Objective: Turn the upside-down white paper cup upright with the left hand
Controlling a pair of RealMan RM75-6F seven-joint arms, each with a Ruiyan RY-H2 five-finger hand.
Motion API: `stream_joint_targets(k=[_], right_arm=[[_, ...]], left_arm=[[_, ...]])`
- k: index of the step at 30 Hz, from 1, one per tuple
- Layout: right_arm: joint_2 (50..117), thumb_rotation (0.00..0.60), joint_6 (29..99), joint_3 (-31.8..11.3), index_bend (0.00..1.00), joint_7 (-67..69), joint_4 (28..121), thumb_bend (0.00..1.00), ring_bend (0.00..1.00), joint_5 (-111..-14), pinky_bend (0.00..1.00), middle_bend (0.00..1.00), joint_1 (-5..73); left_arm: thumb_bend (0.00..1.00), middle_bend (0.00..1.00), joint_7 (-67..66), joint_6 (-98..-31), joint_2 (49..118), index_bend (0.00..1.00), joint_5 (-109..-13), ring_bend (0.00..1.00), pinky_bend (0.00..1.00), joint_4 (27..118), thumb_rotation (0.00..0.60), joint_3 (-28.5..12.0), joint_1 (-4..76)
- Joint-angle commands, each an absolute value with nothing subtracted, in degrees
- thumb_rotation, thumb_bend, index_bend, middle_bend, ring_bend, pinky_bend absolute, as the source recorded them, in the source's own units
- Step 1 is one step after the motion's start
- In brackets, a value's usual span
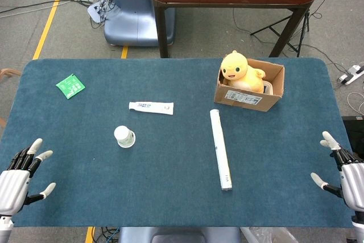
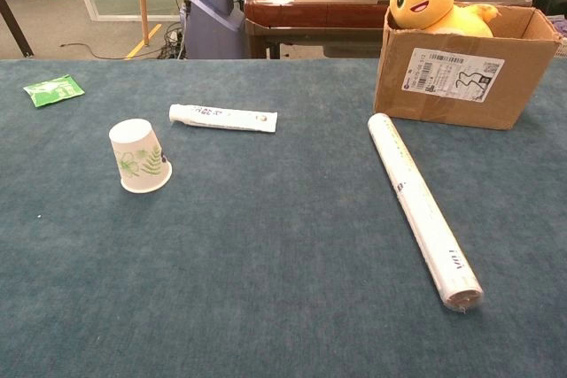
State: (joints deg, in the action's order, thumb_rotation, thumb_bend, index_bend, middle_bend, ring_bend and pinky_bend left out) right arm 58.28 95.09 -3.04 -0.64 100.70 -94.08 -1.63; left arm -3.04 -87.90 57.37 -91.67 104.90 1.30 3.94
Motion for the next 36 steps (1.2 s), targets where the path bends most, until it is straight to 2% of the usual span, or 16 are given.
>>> stream_joint_targets(k=[1,36], right_arm=[[58.27,0.6,95.28,-3.06,0.0,-0.36,100.68,0.0,0.4,-94.3,0.6,0.28,-1.59],[57.95,0.6,94.9,-2.83,0.0,0.14,100.75,0.0,0.4,-93.5,0.6,0.29,-1.81]], left_arm=[[0.2,0.0,-2.97,-87.86,57.65,0.21,-91.62,0.0,0.07,104.73,0.6,1.23,3.88],[0.2,0.0,-3.63,-86.16,58.88,0.21,-91.85,0.0,0.07,104.34,0.6,0.86,4.37]])
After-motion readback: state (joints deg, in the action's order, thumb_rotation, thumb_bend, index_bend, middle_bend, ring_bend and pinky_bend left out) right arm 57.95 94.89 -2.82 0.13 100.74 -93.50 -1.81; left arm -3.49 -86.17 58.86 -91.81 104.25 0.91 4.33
